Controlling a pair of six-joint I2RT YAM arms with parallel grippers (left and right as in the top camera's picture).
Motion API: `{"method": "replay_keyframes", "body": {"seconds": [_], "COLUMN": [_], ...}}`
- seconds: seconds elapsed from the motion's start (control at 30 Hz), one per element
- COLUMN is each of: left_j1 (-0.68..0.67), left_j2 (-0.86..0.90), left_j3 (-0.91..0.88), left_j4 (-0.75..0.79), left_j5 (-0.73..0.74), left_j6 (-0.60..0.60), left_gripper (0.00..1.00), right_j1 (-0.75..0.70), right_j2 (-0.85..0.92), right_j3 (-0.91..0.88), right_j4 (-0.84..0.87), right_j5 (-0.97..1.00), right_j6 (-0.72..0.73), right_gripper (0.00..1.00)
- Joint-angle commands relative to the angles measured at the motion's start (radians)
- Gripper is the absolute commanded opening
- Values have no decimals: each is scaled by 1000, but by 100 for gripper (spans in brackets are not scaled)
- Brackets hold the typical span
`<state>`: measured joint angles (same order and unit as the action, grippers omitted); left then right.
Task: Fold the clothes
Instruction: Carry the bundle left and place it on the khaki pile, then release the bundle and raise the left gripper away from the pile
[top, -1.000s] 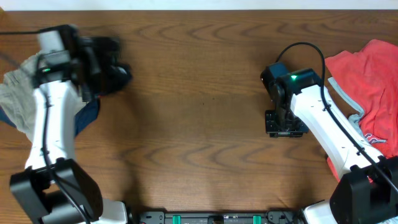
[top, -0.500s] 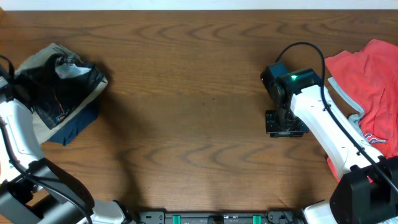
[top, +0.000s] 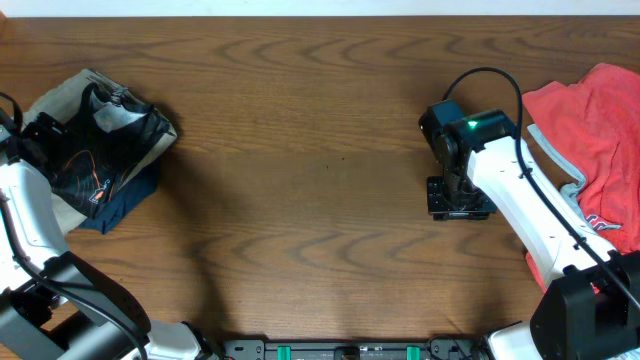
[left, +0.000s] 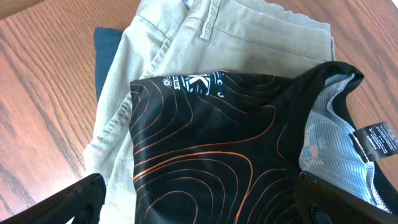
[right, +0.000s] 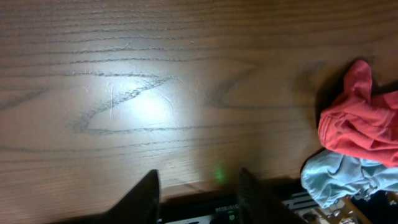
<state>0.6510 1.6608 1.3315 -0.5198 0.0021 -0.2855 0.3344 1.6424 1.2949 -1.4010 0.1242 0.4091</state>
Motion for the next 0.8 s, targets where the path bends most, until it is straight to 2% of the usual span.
{"method": "replay_keyframes", "body": {"seconds": [0.0, 0.07, 0.17, 0.33, 0.6, 0.77], "left_j1": [2, -10, -62, -237, -606, -799], "left_j2": [2, 2, 4, 10, 67, 119], "left_j3": [-4, -4, -4, -4, -4, -4], "left_j4": [-2, -1, 6, 7, -16, -123], "left_j5": [18, 71, 119, 121, 121, 120], "left_j6": [-11, -17, -16, 35, 135, 216], "left_gripper": [98, 98, 98, 98, 98, 98], "right_j1": [-9, -9, -9, -9, -22, -122], "right_j2": [-16, -16, -16, -16, -16, -16], "right_j3": [3, 2, 2, 2, 2, 2], "right_j4": [6, 19, 56, 143, 264, 308], "right_j5": [6, -2, -26, -102, -230, -364], "right_j6": [-6, -6, -6, -7, -25, -57], "right_gripper": [49, 60, 70, 99, 99, 99]}}
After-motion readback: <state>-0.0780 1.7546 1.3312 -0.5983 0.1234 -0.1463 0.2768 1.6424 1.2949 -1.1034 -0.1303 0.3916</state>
